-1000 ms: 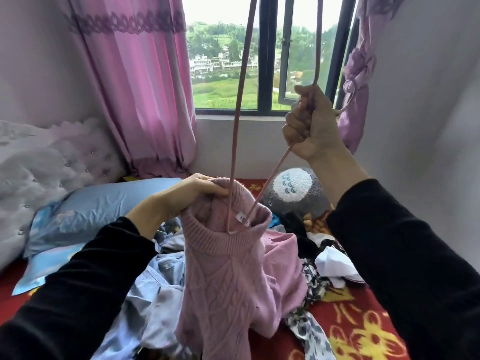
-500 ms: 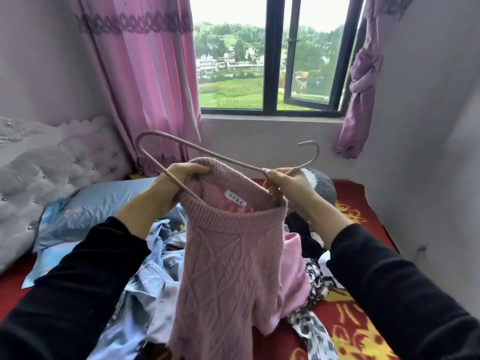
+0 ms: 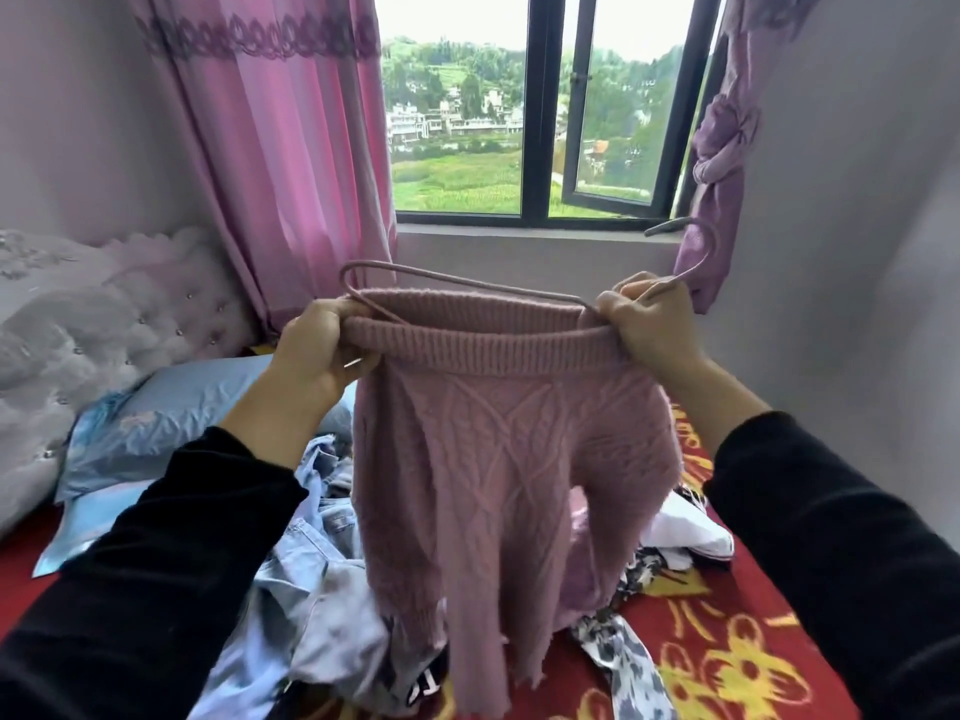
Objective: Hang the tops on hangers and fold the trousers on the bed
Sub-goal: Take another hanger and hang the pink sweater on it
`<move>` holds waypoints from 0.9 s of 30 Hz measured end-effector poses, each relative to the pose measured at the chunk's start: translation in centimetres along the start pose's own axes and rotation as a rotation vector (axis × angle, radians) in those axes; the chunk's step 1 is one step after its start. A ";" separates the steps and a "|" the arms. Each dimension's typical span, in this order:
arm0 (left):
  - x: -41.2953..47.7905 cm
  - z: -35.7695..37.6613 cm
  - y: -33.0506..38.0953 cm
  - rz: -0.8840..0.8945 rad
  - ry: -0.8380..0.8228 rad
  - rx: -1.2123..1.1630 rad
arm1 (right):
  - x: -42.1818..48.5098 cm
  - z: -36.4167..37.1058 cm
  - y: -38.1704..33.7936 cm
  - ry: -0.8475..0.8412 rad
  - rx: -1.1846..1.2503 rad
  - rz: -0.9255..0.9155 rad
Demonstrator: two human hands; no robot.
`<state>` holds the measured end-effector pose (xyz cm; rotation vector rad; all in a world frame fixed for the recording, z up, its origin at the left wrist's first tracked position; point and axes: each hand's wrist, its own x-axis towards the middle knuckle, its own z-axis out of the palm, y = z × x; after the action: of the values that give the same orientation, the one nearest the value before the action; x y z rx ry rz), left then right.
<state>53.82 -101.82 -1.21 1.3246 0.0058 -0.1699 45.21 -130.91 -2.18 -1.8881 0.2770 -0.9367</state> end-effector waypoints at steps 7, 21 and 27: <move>0.5 0.9 0.3 -0.042 0.169 -0.033 | -0.5 -1.7 1.2 -0.203 -0.070 -0.042; 0.0 4.5 -0.4 0.434 -0.151 0.633 | -0.8 1.3 -3.4 -0.531 -0.528 -0.150; -0.4 2.9 1.6 0.388 -0.293 0.552 | 1.4 0.0 -5.6 -0.463 -0.440 -0.129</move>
<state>53.34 -104.20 1.08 1.8077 -0.5788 -0.0307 45.05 -128.83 3.22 -2.4891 0.0829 -0.5174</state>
